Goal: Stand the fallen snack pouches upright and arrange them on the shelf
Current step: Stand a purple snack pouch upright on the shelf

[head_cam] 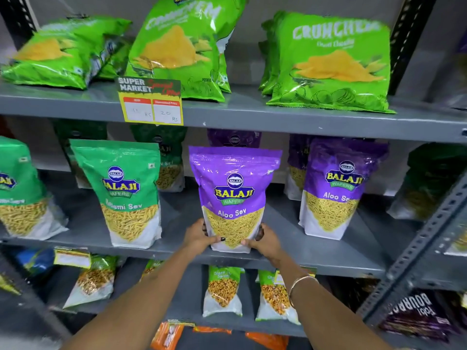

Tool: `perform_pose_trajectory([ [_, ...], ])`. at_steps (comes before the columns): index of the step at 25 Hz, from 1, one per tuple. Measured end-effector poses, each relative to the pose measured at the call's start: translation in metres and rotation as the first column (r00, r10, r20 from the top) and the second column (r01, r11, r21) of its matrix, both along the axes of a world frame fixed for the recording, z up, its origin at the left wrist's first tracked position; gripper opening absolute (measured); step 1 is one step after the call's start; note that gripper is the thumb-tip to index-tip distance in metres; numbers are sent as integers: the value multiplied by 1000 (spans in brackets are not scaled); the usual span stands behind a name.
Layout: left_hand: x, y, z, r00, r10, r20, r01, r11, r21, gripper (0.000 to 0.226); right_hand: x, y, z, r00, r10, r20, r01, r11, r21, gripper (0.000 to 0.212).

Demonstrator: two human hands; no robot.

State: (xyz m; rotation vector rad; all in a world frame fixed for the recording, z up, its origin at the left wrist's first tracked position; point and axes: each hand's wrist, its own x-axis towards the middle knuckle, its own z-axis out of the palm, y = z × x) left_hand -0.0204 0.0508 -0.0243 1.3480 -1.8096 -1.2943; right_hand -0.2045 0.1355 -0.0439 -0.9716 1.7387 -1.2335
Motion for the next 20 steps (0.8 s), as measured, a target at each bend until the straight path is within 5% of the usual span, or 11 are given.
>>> perform_pose_trajectory([
  [12, 4, 10, 5, 998, -31, 62, 32, 999, -2, 57, 9, 14, 1, 1000, -31, -2, 31, 999, 43, 65],
  [16, 10, 6, 9, 976, -97, 193, 95, 995, 23, 61, 11, 15, 7, 1000, -15, -23, 16, 999, 48, 65],
  [18, 14, -3, 7, 885, -221, 410, 194, 975, 107, 79, 7, 18, 10, 999, -26, -40, 28, 998, 61, 74],
  [20, 14, 0, 18, 689, -408, 599, 281, 912, 299, 59, -3, 25, 14, 988, -84, -126, 96, 991, 92, 84],
])
